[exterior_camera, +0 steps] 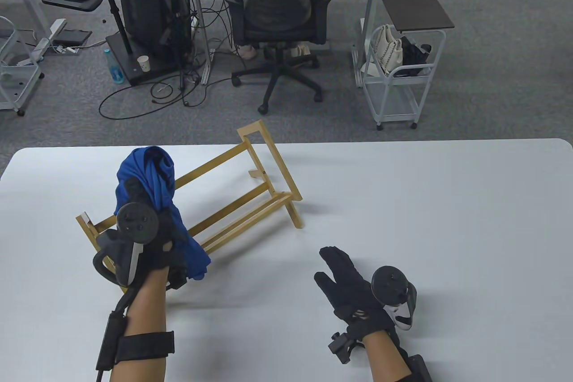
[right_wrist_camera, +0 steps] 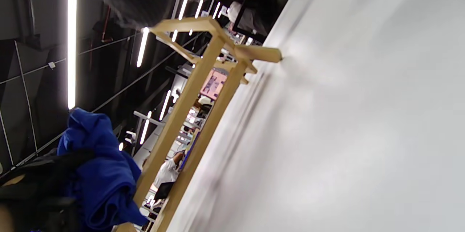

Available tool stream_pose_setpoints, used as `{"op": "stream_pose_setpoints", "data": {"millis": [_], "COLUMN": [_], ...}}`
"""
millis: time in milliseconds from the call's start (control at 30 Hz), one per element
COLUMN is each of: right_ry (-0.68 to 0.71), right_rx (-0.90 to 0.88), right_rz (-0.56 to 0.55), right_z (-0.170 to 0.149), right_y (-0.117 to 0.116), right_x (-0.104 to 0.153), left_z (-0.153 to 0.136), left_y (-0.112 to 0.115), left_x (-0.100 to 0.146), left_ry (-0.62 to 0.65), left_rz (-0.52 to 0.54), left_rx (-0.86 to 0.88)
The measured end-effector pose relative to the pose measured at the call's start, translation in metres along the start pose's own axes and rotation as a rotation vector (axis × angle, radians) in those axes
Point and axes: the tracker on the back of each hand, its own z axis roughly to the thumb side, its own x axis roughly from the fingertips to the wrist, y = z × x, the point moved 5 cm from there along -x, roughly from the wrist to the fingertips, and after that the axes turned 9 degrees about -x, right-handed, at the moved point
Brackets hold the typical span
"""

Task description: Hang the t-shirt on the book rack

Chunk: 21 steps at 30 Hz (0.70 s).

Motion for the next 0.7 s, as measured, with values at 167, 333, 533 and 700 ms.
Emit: {"op": "stream_pose_setpoints", "data": {"millis": [167, 333, 533, 700], "right_ry": [-0.013, -0.034, -0.035, -0.039], "right_rx": [0.119, 0.153, 0.208, 0.223], "right_rz": [-0.024, -0.022, -0.015, -0.011], "right_z": [0.003, 0.0, 0.002, 0.001], "right_y": [0.0, 0.0, -0.004, -0.006], "right_x": [0.002, 0.001, 0.001, 0.001], "left_z": [0.001, 0.004, 0.0, 0.001], "left_y": [0.008, 0.017, 0.03, 0.039], "left_x": [-0.011, -0.022, -0.031, -0.036], "left_ry": [-0.079, -0.135, -0.198, -0.233], "left_rz": [-0.061, -0.096, -0.126, -0.201], "left_rx": [-0.107, -0.179, -0.242, -0.321]}}
